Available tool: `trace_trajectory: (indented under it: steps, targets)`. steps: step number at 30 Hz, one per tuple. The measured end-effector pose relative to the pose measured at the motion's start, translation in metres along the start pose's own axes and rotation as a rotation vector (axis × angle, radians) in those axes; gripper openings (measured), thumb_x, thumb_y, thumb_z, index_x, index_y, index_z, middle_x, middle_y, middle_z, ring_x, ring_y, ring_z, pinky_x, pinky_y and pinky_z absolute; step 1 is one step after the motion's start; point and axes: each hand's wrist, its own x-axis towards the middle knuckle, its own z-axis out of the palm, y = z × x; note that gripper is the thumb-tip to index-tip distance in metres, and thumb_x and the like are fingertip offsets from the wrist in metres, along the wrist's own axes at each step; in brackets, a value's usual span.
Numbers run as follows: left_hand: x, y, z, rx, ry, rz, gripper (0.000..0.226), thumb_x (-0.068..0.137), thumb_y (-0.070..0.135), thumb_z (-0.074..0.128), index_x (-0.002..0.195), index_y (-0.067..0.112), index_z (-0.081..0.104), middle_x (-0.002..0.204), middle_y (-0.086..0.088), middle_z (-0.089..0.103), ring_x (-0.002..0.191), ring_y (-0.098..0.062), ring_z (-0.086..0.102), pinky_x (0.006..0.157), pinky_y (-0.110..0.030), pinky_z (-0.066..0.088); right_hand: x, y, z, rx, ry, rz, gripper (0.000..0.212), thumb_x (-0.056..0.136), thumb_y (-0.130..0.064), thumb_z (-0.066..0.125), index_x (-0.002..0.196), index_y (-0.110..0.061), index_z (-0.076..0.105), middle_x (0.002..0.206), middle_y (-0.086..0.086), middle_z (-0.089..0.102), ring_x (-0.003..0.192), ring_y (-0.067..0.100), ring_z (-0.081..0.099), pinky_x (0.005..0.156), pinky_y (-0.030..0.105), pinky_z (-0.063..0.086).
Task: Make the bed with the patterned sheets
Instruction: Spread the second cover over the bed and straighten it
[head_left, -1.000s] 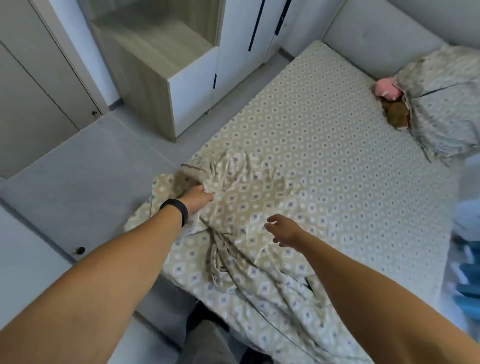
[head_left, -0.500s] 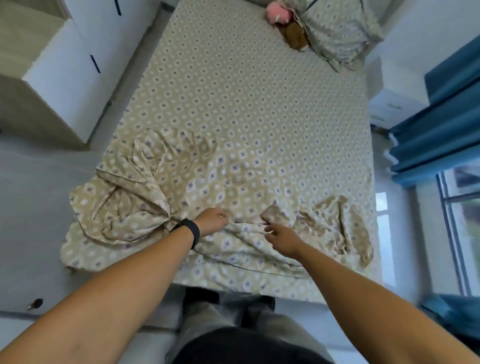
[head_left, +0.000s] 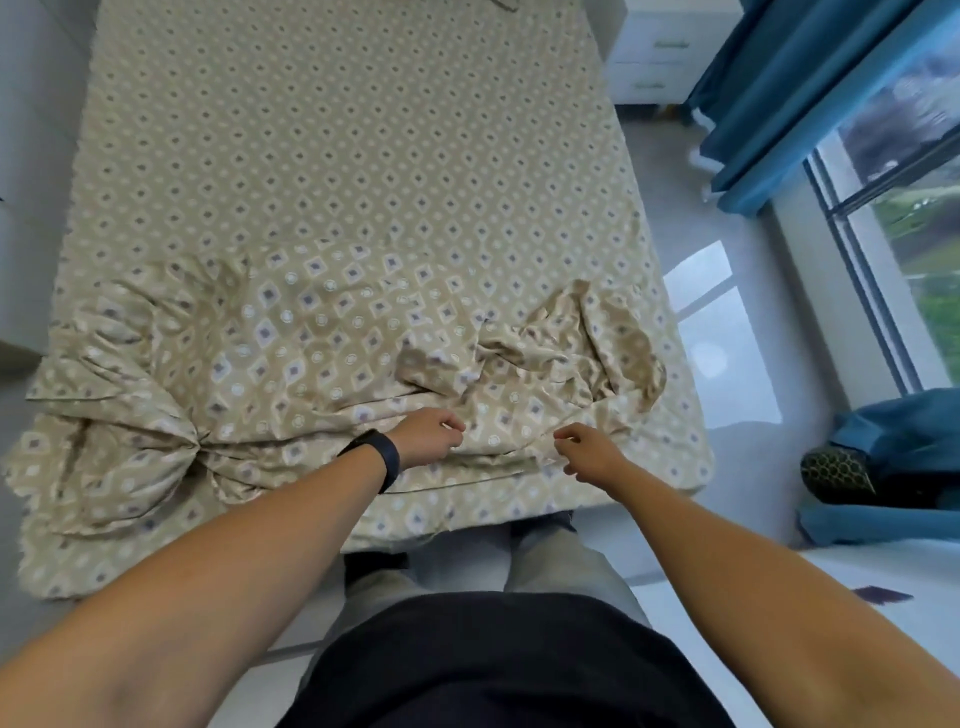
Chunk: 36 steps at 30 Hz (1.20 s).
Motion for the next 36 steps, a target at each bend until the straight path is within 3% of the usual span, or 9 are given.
trace_trajectory:
  steps: [6, 9, 13, 18, 22, 24, 29, 32, 36]
  targets:
    - [0.042, 0.082, 0.095, -0.055, 0.105, -0.093, 0.016, 0.100, 0.015, 0.053, 0.111, 0.013, 0.065, 0.113, 0.000, 0.057, 0.078, -0.012, 0.060, 0.058, -0.023, 0.045, 0.033, 0.056, -0.098, -0.018, -0.083, -0.104, 0.031, 0.103, -0.029, 0.049, 0.131, -0.018, 0.058, 0.109, 0.007, 0.065, 0.094, 0.027, 0.068, 0.076, 0.035, 0.052]
    - [0.056, 0.119, 0.146, 0.056, 0.015, -0.072, 0.015, 0.100, 0.018, 0.052, 0.110, 0.015, 0.064, 0.107, -0.001, 0.060, 0.079, -0.014, 0.058, 0.065, -0.027, 0.048, 0.032, 0.087, -0.156, -0.011, -0.042, -0.112, 0.029, 0.103, -0.028, 0.049, 0.128, -0.020, 0.059, 0.109, 0.003, 0.064, 0.094, 0.026, 0.068, 0.068, 0.031, 0.051]
    - [0.066, 0.154, 0.184, 0.112, -0.100, -0.048, 0.024, 0.102, 0.019, 0.049, 0.121, 0.015, 0.062, 0.094, 0.005, 0.058, 0.079, -0.015, 0.058, 0.065, -0.023, 0.046, 0.039, 0.112, -0.204, 0.082, 0.044, -0.077, 0.032, 0.100, -0.022, 0.048, 0.128, -0.020, 0.062, 0.103, -0.001, 0.066, 0.093, 0.026, 0.069, 0.079, 0.037, 0.054]
    - [0.088, 0.195, 0.205, 0.124, -0.160, -0.045, 0.024, 0.100, 0.025, 0.053, 0.120, 0.017, 0.062, 0.114, -0.005, 0.064, 0.087, -0.020, 0.063, 0.067, -0.027, 0.048, 0.042, 0.131, -0.230, 0.168, 0.106, -0.038, 0.030, 0.100, -0.021, 0.048, 0.125, -0.020, 0.064, 0.105, 0.000, 0.067, 0.087, 0.025, 0.068, 0.074, 0.037, 0.053]
    - [0.101, 0.226, 0.216, 0.040, -0.012, 0.026, 0.013, 0.101, 0.017, 0.048, 0.102, 0.010, 0.059, 0.105, -0.008, 0.061, 0.082, -0.025, 0.055, 0.072, -0.032, 0.047, 0.044, 0.130, -0.247, 0.120, -0.028, -0.088, 0.027, 0.100, -0.025, 0.052, 0.123, -0.021, 0.065, 0.116, 0.002, 0.066, 0.080, 0.018, 0.067, 0.071, 0.031, 0.051]
    - [0.106, 0.243, 0.232, -0.062, 0.066, 0.014, 0.011, 0.100, 0.015, 0.047, 0.098, 0.011, 0.057, 0.099, -0.006, 0.058, 0.079, -0.025, 0.054, 0.064, -0.027, 0.047, 0.048, 0.129, -0.268, 0.068, -0.049, -0.121, 0.025, 0.100, -0.026, 0.052, 0.121, -0.022, 0.065, 0.113, 0.002, 0.067, 0.082, 0.018, 0.067, 0.069, 0.029, 0.049]
    - [0.148, 0.276, 0.277, -0.066, 0.022, -0.053, 0.028, 0.102, 0.021, 0.051, 0.127, 0.012, 0.061, 0.119, -0.004, 0.057, 0.084, -0.018, 0.063, 0.062, -0.024, 0.048, 0.093, 0.131, -0.330, -0.024, -0.056, -0.243, 0.026, 0.100, -0.022, 0.050, 0.121, -0.019, 0.066, 0.106, 0.000, 0.068, 0.085, 0.018, 0.068, 0.071, 0.028, 0.051]
    - [0.182, 0.291, 0.309, -0.191, 0.152, -0.171, 0.024, 0.102, 0.021, 0.051, 0.123, 0.013, 0.060, 0.117, -0.006, 0.057, 0.083, -0.018, 0.061, 0.064, -0.027, 0.049, 0.128, 0.140, -0.369, -0.181, -0.132, -0.325, 0.027, 0.101, -0.025, 0.050, 0.123, -0.021, 0.066, 0.114, -0.001, 0.068, 0.098, 0.022, 0.067, 0.088, 0.036, 0.055]
    - [0.219, 0.304, 0.367, -0.219, 0.232, -0.334, 0.023, 0.099, 0.025, 0.054, 0.120, 0.018, 0.058, 0.116, -0.007, 0.061, 0.089, -0.021, 0.060, 0.080, -0.037, 0.051, 0.152, 0.159, -0.422, -0.300, -0.220, -0.374, 0.025, 0.101, -0.026, 0.049, 0.120, -0.023, 0.066, 0.111, -0.004, 0.067, 0.095, 0.020, 0.067, 0.087, 0.034, 0.055]
